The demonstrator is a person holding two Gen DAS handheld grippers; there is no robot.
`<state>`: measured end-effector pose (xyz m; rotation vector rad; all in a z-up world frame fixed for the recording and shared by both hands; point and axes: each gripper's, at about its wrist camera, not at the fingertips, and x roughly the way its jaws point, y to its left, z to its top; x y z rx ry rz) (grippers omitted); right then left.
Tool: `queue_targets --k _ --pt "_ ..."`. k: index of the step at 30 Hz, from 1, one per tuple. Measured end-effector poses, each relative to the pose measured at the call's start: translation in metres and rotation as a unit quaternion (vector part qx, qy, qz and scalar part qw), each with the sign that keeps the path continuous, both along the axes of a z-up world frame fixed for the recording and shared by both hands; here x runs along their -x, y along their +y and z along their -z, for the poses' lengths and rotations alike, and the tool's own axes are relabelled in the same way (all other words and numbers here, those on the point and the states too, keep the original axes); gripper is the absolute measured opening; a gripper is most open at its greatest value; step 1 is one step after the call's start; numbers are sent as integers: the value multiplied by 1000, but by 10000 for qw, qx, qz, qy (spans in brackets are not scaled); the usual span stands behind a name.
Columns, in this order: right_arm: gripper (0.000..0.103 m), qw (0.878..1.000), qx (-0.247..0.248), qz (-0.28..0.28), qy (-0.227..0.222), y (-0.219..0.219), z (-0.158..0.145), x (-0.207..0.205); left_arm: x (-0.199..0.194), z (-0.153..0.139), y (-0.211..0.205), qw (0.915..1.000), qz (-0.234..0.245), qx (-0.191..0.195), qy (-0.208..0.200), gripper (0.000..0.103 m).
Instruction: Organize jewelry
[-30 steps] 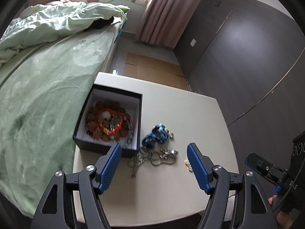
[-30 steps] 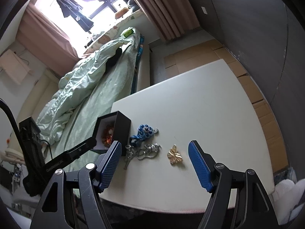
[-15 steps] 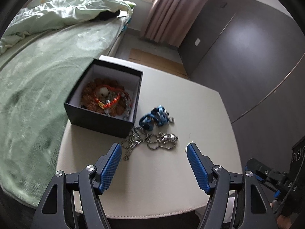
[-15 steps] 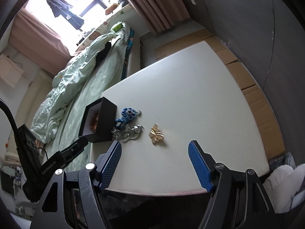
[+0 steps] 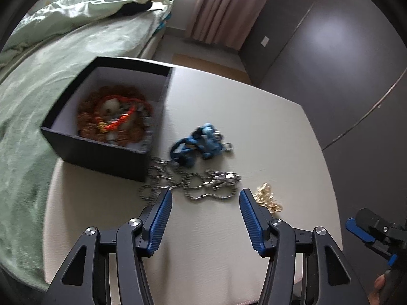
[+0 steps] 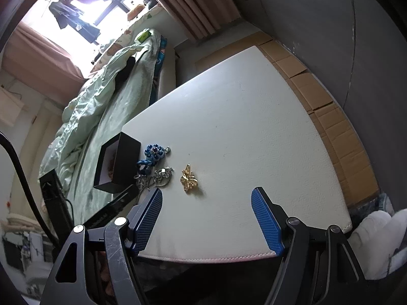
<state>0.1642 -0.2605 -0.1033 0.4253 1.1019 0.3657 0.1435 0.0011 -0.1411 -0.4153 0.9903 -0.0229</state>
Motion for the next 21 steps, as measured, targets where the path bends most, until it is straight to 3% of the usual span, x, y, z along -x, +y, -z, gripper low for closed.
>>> queue_targets --k 5,14,21 --pt "73 10000 -72 10 49 0 2 -3 -17 8 -21 10000 39 -41 76 57" --pt "73 9998 -44 135 136 -16 4 -10 -40 22 -36 9978 14 -616 249 56" --pt "73 9996 0 240 170 -18 7 -18 -51 29 -59 9863 225 -1595 354 52"
